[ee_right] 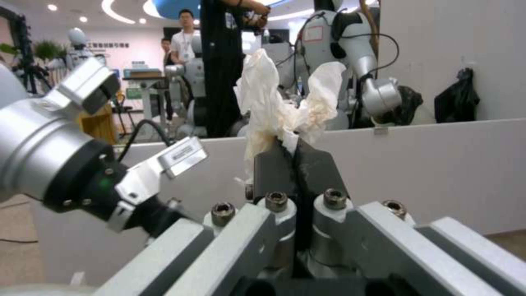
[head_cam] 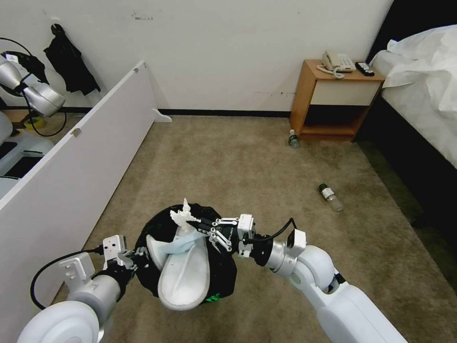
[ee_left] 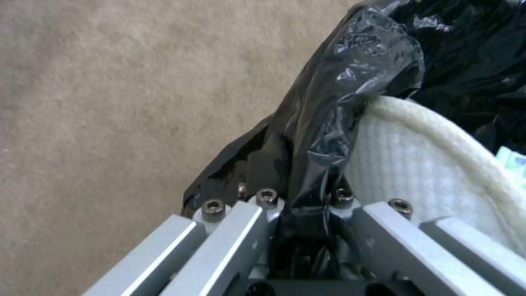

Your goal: Pick up the trash bin, then pick up the garbage from the floor and place it into the trash bin.

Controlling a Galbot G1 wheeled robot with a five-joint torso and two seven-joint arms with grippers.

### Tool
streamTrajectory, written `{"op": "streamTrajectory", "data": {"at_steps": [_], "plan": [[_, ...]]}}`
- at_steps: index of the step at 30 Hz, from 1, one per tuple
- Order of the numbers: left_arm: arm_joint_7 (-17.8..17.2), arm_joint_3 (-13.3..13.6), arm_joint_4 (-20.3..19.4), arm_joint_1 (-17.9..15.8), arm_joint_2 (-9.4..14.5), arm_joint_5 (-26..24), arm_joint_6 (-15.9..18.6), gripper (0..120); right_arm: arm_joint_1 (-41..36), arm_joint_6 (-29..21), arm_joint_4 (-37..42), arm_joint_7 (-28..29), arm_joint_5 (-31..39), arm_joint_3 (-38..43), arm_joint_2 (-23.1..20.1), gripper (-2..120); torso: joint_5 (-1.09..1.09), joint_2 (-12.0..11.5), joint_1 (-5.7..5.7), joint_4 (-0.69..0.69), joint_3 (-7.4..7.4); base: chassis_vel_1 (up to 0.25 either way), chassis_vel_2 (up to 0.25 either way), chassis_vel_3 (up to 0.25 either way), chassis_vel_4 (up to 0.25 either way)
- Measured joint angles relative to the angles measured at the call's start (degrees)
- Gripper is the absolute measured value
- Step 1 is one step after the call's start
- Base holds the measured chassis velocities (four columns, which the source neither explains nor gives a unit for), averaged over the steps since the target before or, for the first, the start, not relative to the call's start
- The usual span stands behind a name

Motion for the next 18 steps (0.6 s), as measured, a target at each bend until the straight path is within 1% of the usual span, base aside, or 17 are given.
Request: {"op": "streamTrajectory", "data": {"at_steps": [8, 16, 18], "plan": [[-0.08, 2.05, -0.35, 0.83, 0.32, 0.86, 0.0, 1, 0.37, 0.45, -0.81, 0.15, -0.38, 0.1, 0.34, 0, 0.0, 0.0, 0.0, 0.0, 0.0, 0.0, 0.0, 0.0, 0.0], [-0.06, 2.22, -0.35, 0.94, 0.4, 1.28, 0.0, 1, 0.28, 0.58, -0.96, 0.36, -0.49, 0.33, 0.39, 1, 0.0, 0.0, 0.0, 0.0, 0.0, 0.0, 0.0, 0.0, 0.0], [-0.01, 2.0, -0.25, 0.64, 0.41, 1.28, 0.0, 1, 0.24, 0.63, -1.06, 0.34, -0.5, 0.39, 0.28, 10, 0.0, 0.0, 0.0, 0.0, 0.0, 0.0, 0.0, 0.0, 0.0]]}}
